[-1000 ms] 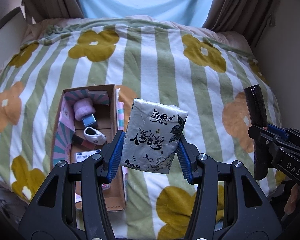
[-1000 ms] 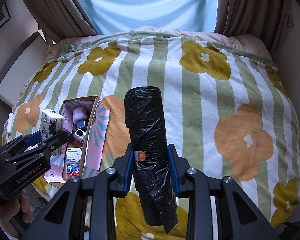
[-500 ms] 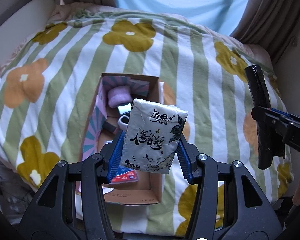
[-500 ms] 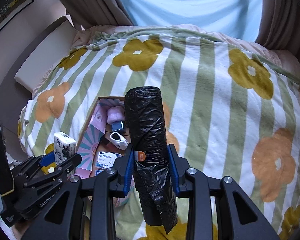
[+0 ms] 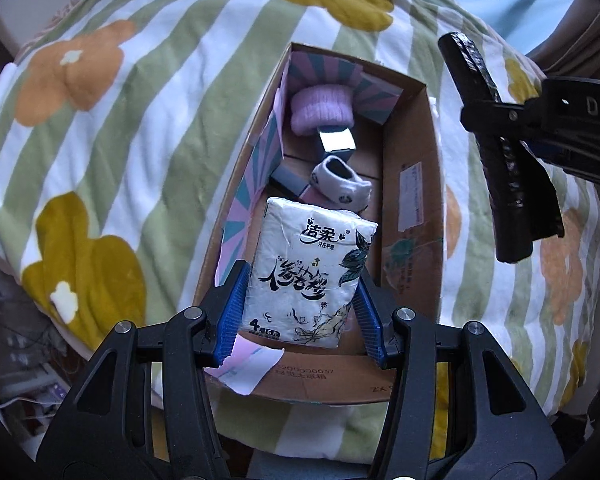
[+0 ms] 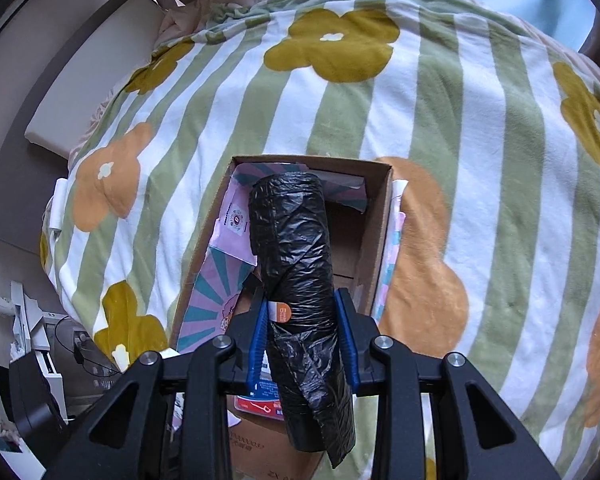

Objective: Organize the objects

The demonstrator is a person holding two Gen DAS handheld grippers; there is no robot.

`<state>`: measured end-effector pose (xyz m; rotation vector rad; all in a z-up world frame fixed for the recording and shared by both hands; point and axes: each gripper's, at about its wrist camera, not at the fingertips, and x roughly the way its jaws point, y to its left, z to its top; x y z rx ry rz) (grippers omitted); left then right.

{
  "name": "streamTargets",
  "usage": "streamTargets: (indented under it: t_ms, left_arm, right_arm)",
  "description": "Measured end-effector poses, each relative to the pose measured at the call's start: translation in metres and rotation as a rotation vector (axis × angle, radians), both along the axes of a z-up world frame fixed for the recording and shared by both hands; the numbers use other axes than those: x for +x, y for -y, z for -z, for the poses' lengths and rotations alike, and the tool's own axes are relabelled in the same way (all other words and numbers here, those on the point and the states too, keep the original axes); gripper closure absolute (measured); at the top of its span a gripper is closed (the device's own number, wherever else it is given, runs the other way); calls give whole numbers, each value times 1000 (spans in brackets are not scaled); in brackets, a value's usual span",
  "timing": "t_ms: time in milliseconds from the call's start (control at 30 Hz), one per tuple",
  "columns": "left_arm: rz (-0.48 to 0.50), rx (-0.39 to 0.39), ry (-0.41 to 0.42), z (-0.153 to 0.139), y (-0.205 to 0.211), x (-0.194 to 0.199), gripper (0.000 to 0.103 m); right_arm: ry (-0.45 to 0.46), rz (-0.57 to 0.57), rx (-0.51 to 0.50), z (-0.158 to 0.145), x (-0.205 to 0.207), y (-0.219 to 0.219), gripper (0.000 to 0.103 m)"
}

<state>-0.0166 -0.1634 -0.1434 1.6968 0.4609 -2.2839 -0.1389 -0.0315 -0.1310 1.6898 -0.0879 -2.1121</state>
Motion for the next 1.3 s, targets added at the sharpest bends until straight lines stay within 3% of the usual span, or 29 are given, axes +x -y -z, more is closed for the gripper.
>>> streamTargets:
  t_ms: [200, 433, 467, 500, 533, 567, 600, 633, 667, 800, 1033, 1300]
  left_arm:
    - [17, 15, 45, 38, 1, -13, 56]
    - [43, 11, 62, 54, -1, -23, 56]
    - [43, 11, 58, 54, -1, -23, 56]
    - [44, 27, 49, 54, 0, -24, 55]
    - [46, 43, 37, 53, 1, -24, 50]
    - [49, 50, 24, 51, 0, -23, 26]
    - [53, 47, 19, 50, 0, -23, 7]
    - [67, 61, 3, 48, -2, -23, 0]
    - [74, 56, 0, 48, -4, -23, 0]
    - [78, 49, 9, 54, -9, -21, 0]
    - [74, 69, 12, 64, -6, -15, 0]
    - [81, 70, -10, 52, -6, -9, 0]
  right_arm:
    - [53, 27, 7, 39, -14, 21, 74]
    - [64, 62, 6, 52, -23, 24, 71]
    - [71, 66, 2, 52, -25, 24, 62]
    - [76, 68, 4, 53, -27, 24, 40]
    - [76, 70, 12, 52, -28, 23, 26]
    - [65, 72, 14, 50, -29, 22, 14]
    - [48, 74, -1, 48, -29, 21, 10]
    - [44, 69, -8, 46, -29, 20, 6]
    - [51, 53, -5, 46, -29, 22, 1]
    - [8, 29, 62, 44, -25, 25, 1]
    - [15, 17, 57, 46, -21, 24, 1]
    - [-21, -1, 71, 28, -13, 20, 1]
